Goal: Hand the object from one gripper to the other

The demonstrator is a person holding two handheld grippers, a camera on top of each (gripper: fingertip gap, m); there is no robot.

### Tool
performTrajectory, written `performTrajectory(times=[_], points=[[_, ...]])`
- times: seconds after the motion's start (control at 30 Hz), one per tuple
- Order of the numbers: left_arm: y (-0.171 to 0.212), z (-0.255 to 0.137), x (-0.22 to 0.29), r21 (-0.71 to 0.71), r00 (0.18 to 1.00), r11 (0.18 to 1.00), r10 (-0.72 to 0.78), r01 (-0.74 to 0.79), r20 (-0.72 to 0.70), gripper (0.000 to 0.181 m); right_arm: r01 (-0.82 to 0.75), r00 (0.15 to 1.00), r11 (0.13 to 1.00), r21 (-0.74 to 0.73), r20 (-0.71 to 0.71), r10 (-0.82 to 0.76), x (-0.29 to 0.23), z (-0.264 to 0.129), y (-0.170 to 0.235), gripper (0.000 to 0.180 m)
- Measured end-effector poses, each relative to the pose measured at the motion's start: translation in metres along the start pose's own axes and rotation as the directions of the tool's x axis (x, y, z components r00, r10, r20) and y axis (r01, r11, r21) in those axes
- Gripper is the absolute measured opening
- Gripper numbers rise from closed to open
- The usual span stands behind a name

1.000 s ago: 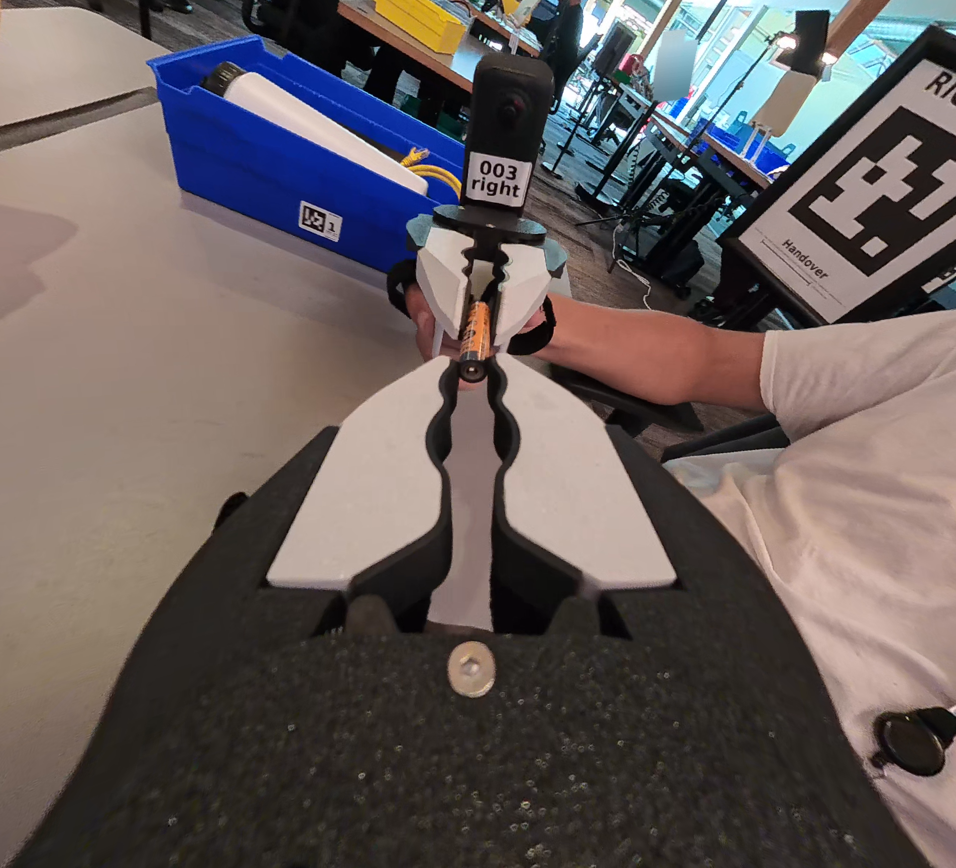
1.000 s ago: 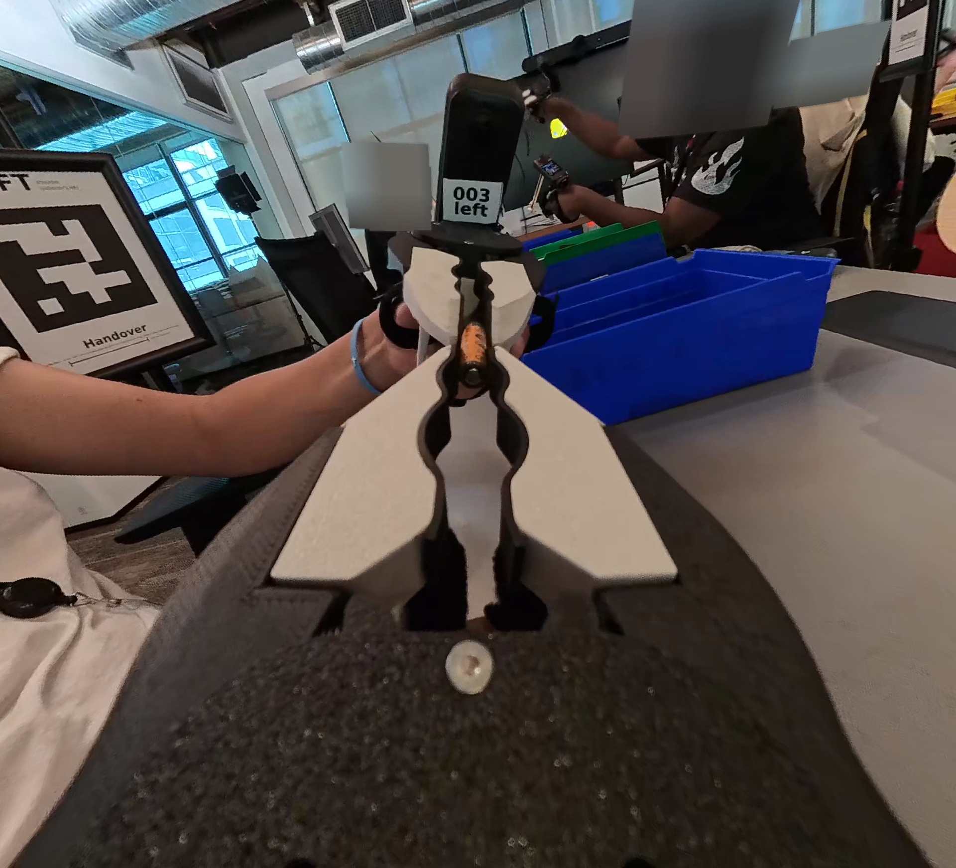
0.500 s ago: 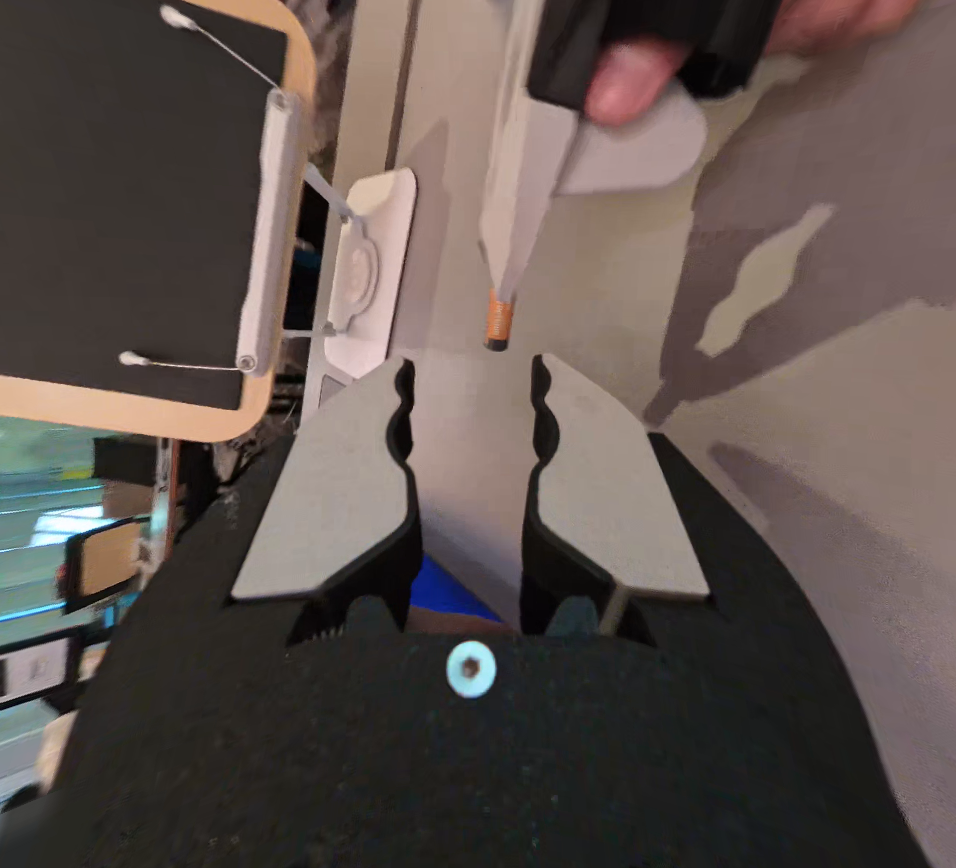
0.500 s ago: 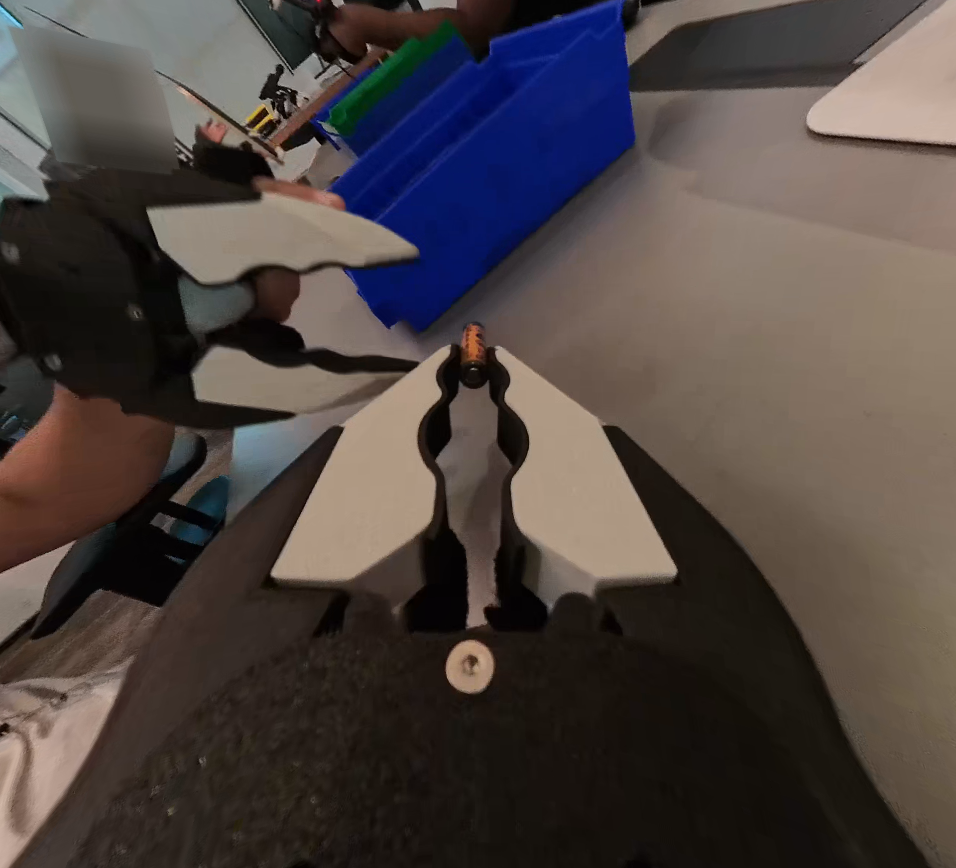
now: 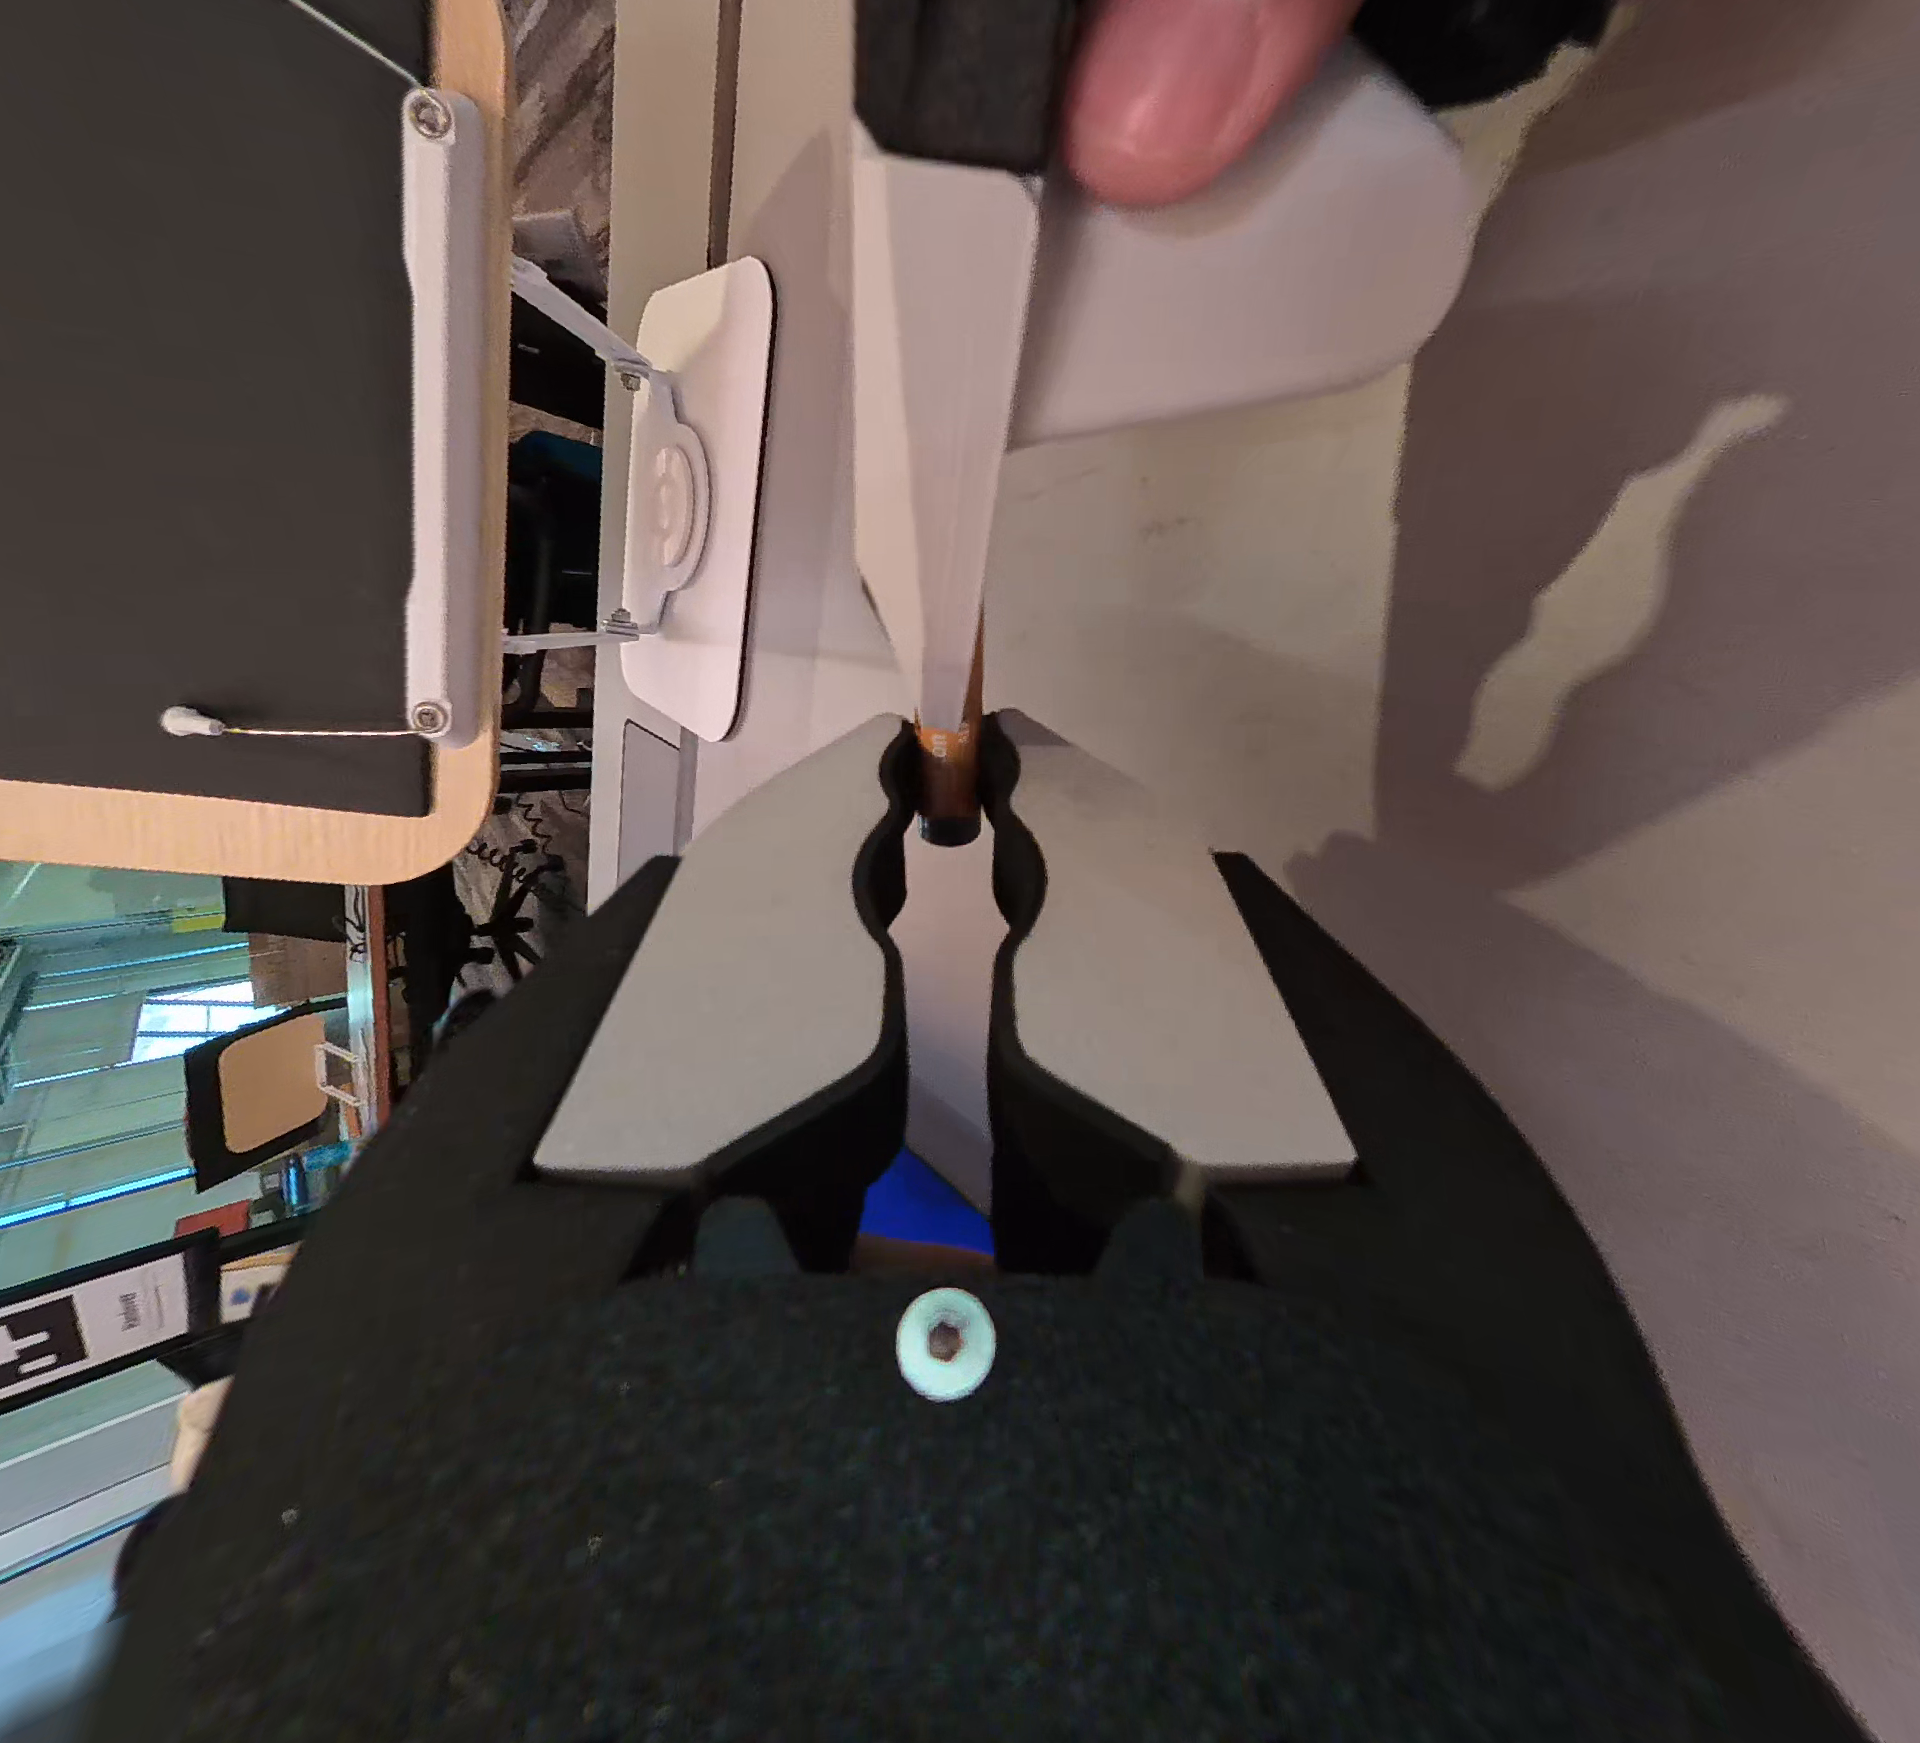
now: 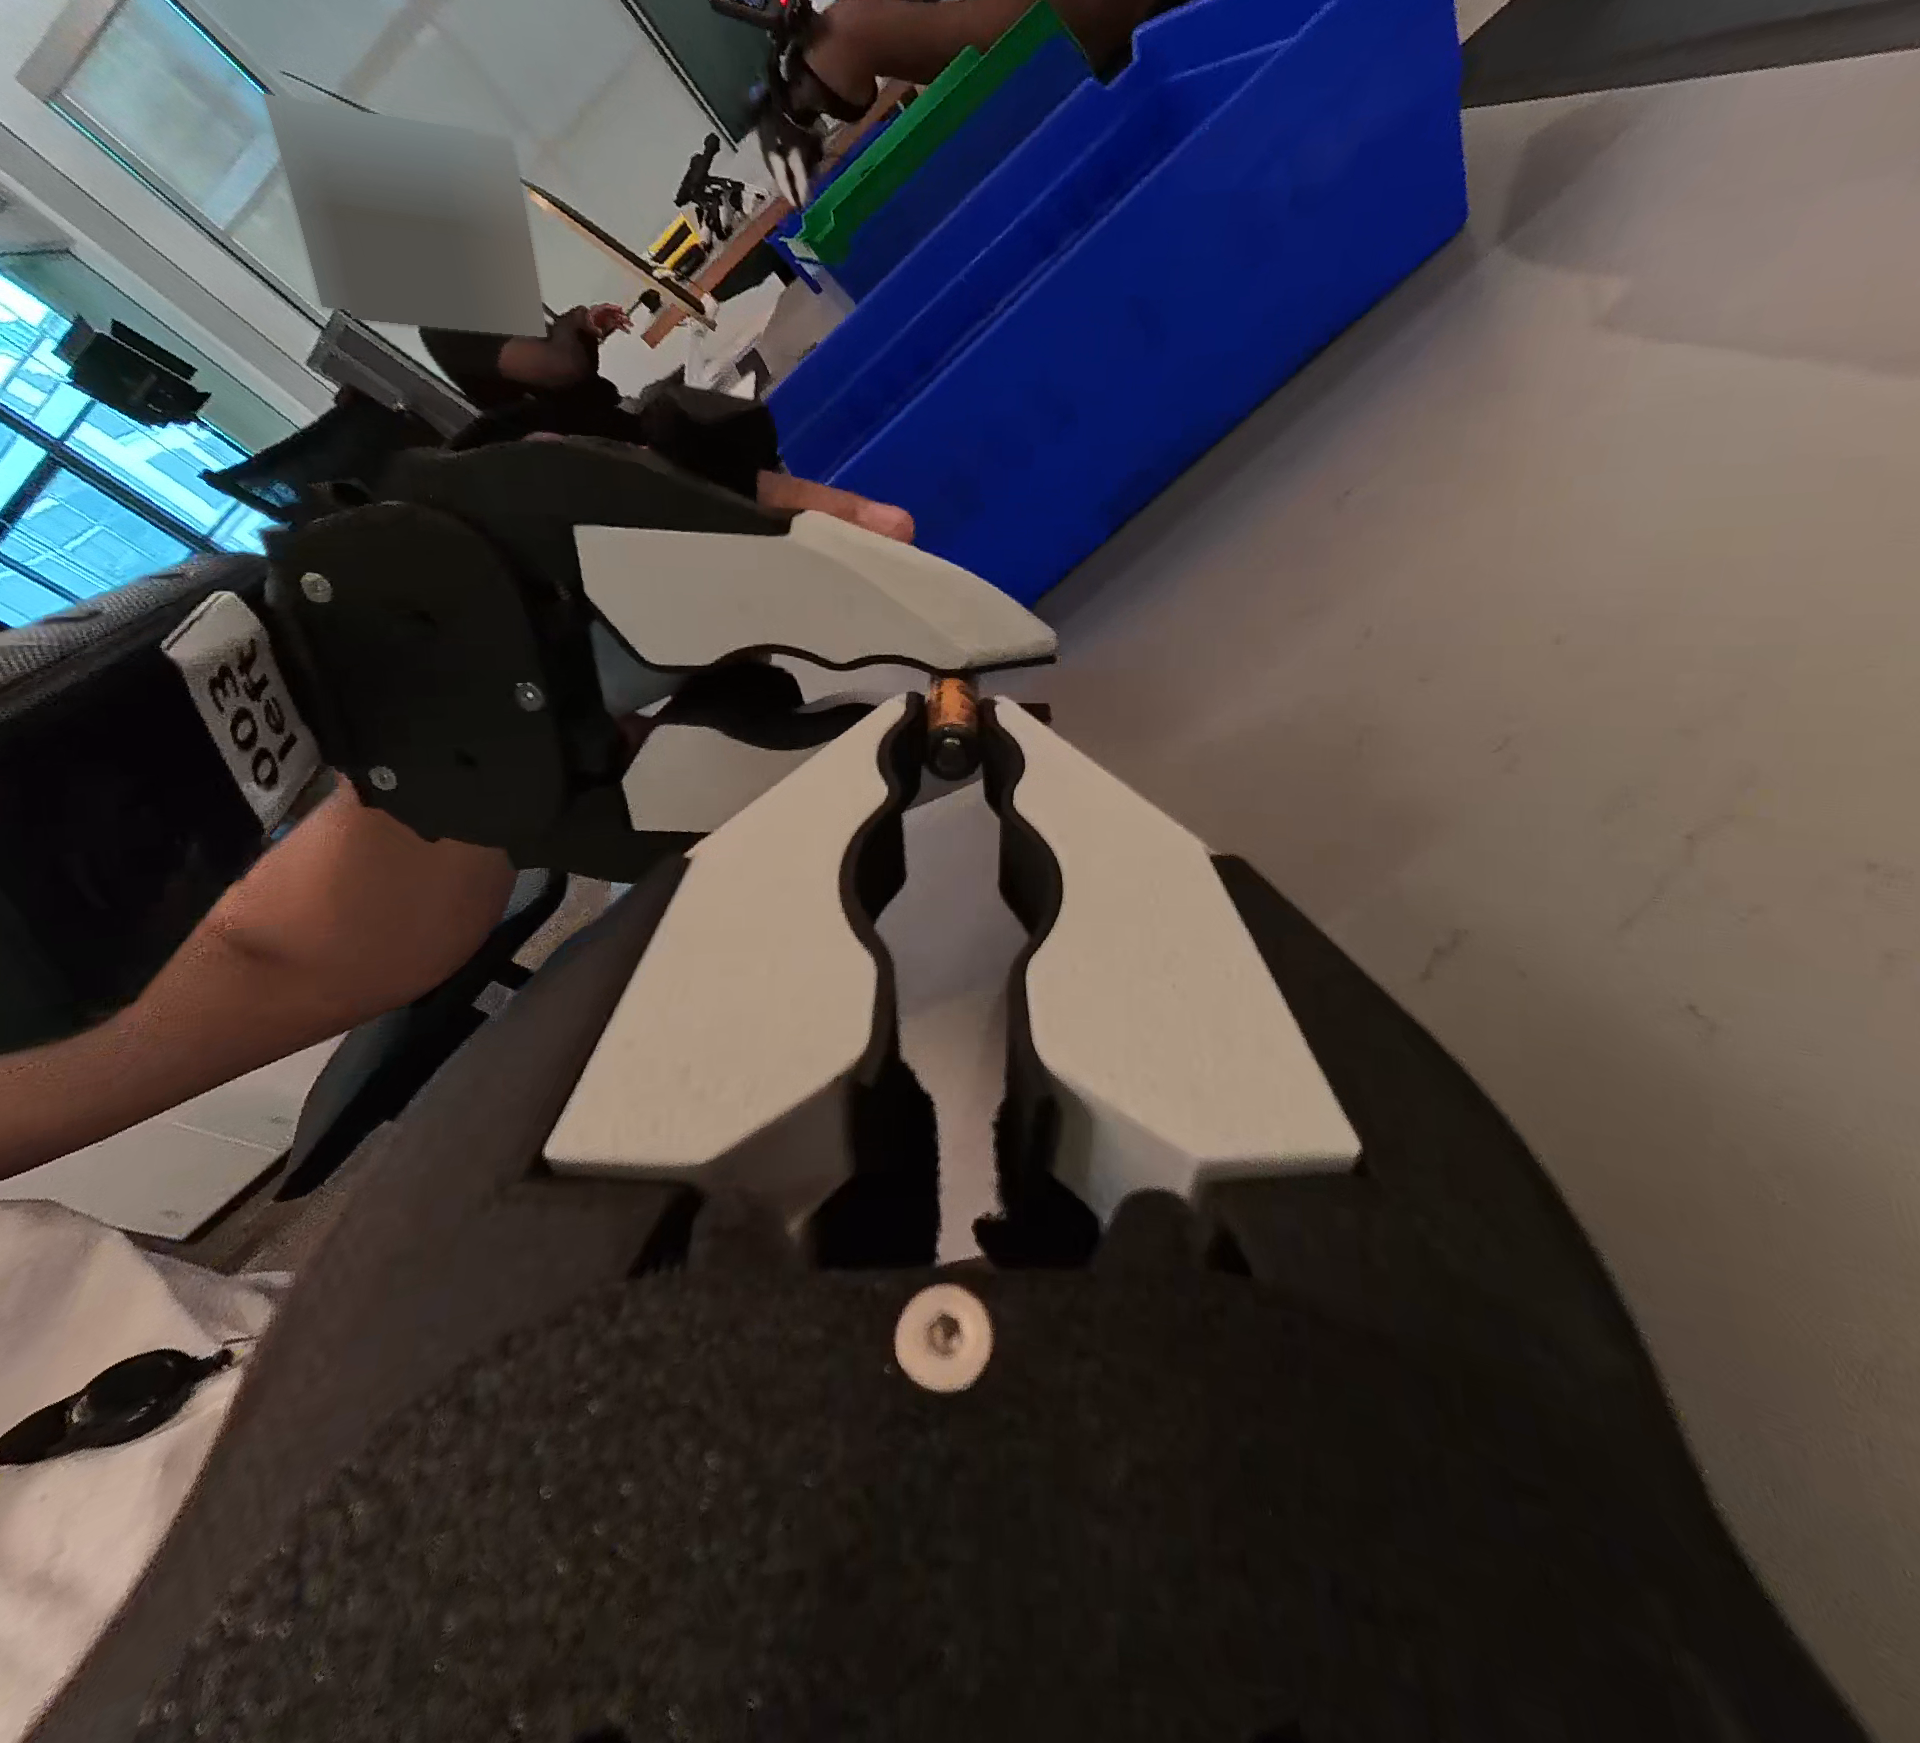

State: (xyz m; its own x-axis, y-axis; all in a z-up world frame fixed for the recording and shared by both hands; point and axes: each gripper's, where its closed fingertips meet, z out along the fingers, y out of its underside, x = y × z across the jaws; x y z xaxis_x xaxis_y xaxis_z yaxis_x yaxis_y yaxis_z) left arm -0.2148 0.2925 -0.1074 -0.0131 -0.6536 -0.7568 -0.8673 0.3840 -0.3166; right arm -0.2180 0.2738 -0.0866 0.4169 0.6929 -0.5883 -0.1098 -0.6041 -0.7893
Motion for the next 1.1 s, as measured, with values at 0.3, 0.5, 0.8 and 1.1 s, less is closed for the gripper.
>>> performTrajectory(times=[0.3,0.5,0.8,1.1], points=[[0.001,-0.003,-0.013,0.081,0.942,0.942,-0.316,0.326,-0.111,0.01,0.026,0.997,0.971,0.236,0.064,-0.043,-0.006,-0.021,-0.036,0.043],[-0.014,-0.03,-0.045,0.186,0.526,0.504,-0.704,0.843,-0.477,0.01,0.301,0.954,0.842,0.449,-0.134,-0.269,-0.008,-0.051,-0.071,0.053],[-0.06,-0.086,-0.07,0.065,0.021,-0.115,-0.345,0.991,-0.938,0.01,0.162,0.94,0.876,0.455,0.199,-0.277,-0.066,-0.024,-0.05,0.04],[-0.073,-0.091,-0.067,0.193,0.138,-0.136,-0.34,0.972,-0.93,0.01,-0.024,0.928,0.896,0.444,0.342,-0.145,-0.07,-0.026,-0.053,0.023]])
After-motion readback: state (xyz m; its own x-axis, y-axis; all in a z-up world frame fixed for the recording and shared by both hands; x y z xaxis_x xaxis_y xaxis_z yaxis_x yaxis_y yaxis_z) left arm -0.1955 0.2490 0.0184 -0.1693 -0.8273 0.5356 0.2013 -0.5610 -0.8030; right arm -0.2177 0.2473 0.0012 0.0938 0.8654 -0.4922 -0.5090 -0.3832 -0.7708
